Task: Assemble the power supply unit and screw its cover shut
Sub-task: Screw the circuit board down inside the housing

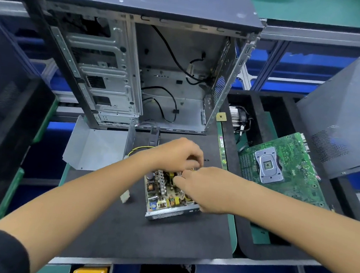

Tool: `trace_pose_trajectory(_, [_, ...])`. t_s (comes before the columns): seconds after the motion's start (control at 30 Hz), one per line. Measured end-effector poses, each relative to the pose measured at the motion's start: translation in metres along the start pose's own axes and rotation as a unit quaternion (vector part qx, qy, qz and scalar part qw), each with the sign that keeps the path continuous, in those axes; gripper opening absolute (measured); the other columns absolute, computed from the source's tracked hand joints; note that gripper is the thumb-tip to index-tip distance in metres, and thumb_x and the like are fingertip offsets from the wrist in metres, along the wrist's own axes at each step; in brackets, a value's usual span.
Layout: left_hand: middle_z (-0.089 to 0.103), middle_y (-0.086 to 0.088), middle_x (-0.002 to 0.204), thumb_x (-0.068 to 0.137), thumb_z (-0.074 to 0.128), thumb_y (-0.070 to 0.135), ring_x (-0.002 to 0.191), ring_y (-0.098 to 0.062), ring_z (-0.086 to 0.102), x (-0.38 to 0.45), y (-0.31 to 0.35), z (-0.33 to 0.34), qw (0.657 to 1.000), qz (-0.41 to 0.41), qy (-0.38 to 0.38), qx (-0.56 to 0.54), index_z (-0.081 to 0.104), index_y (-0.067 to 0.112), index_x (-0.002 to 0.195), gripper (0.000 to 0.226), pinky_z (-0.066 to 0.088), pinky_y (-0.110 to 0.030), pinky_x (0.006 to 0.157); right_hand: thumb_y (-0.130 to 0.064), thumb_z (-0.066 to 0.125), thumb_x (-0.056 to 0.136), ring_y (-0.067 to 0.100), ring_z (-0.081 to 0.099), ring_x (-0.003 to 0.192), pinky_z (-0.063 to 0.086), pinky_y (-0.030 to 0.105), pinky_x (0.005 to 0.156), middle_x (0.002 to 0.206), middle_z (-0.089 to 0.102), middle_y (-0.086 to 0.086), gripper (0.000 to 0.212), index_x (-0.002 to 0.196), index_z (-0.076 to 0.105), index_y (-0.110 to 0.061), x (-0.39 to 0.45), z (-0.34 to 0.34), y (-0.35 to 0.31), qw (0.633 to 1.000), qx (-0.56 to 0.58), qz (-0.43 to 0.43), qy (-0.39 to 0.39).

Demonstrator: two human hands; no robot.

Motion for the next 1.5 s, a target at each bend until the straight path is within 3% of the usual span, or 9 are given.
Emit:
trace_pose_trajectory(0.07, [0.064,0.004,0.103,0.088,0.062,0.02,0.095,-0.011,0.052,-0.003,-0.01,-0.009,0.997,-0.013,0.065,0.03,0.068,0.02,0.105,0.017,0.042,-0.034,0.087,-0.011,0.054,0.085,0.029,0.059,0.077,0.032,0.032,0.054,0.095,0.06,0.012,0.017,0.098,0.043,-0.012,0.003,0.001,-0.002,1.0,0.013,0.005,0.018])
trace_pose_trajectory(0.17, [0.052,-0.003,0.126,0.086,0.064,0.04,0.115,-0.02,0.048,-0.006,-0.029,0.0,0.992,-0.095,-0.022,0.081,0.048,0.018,0.131,0.052,0.041,-0.04,0.097,-0.029,0.042,0.1,0.033,0.065,0.085,0.035,0.033,0.058,0.095,0.065,0.012,0.025,0.099,0.057,-0.01,0.01,0.001,0.0,0.998,0.006,0.03,0.061])
trace_pose_trajectory(0.37, [0.048,0.001,0.086,0.09,0.056,0.037,0.077,-0.024,0.05,-0.012,-0.032,0.019,0.977,-0.135,-0.142,0.087,0.039,0.01,0.11,0.038,0.037,-0.038,0.064,-0.043,0.035,0.102,0.031,0.063,0.085,0.032,0.033,0.056,0.106,0.061,0.01,0.039,0.113,0.053,-0.01,0.015,-0.002,0.0,0.996,-0.04,0.054,0.059])
trace_pose_trajectory(0.6, [0.036,-0.001,0.073,0.089,0.053,0.023,0.057,-0.017,0.033,-0.016,-0.025,0.017,0.973,-0.157,-0.162,0.05,0.035,0.009,0.105,0.028,0.024,-0.033,0.049,-0.003,0.051,0.081,0.021,0.04,0.066,0.029,0.031,0.057,0.102,0.058,0.007,0.021,0.101,0.056,-0.011,0.014,-0.002,-0.007,0.999,-0.016,0.017,0.044])
trace_pose_trajectory(0.87, [0.036,0.002,0.076,0.089,0.058,0.026,0.059,-0.014,0.034,-0.015,-0.025,0.017,0.974,-0.15,-0.165,0.049,0.03,0.012,0.097,0.032,0.026,-0.031,0.05,-0.045,0.036,0.101,0.029,0.066,0.081,0.025,0.031,0.048,0.098,0.063,0.007,0.041,0.116,0.054,-0.011,0.011,0.003,-0.004,0.992,-0.075,0.063,0.076])
trace_pose_trajectory(1.03, [0.035,0.001,0.077,0.09,0.053,0.018,0.059,-0.016,0.033,-0.015,-0.023,0.016,0.973,-0.149,-0.169,0.055,0.03,0.012,0.097,0.025,0.025,-0.031,0.05,0.0,0.051,0.082,0.028,0.062,0.081,0.033,0.034,0.052,0.109,0.049,0.012,0.031,0.112,0.047,-0.006,0.01,0.005,-0.011,0.999,-0.003,0.026,0.042])
trace_pose_trajectory(1.2, [0.035,0.001,0.076,0.089,0.056,0.02,0.058,-0.014,0.034,-0.015,-0.024,0.016,0.974,-0.149,-0.164,0.053,0.029,0.013,0.095,0.028,0.023,-0.03,0.049,-0.015,0.047,0.096,0.025,0.064,0.076,0.032,0.03,0.053,0.078,0.058,0.003,0.016,0.094,0.062,-0.012,0.015,-0.003,-0.01,0.996,-0.046,0.046,0.067])
trace_pose_trajectory(1.33, [0.041,-0.003,0.084,0.089,0.057,0.026,0.062,-0.017,0.035,-0.013,-0.027,0.019,0.974,-0.147,-0.168,0.05,0.031,0.012,0.098,0.031,0.029,-0.031,0.052,-0.039,0.041,0.101,0.028,0.066,0.081,0.031,0.03,0.049,0.098,0.063,0.008,0.034,0.11,0.056,-0.01,0.009,0.0,-0.002,0.993,-0.066,0.087,0.053])
trace_pose_trajectory(1.5, [0.038,-0.002,0.081,0.091,0.052,0.018,0.059,-0.017,0.032,-0.014,-0.026,0.018,0.972,-0.145,-0.177,0.059,0.032,0.011,0.101,0.023,0.026,-0.03,0.051,0.001,0.054,0.082,0.03,0.059,0.082,0.036,0.038,0.055,0.117,0.044,0.011,0.034,0.113,0.045,-0.008,0.004,0.002,-0.009,0.998,0.044,0.028,0.022])
Point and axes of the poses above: each hand's wrist, its own x-axis towards the middle knuckle, its own z-axis out of the palm, y = z × x, the point moved 5 cm from there along x, towards the middle knuckle
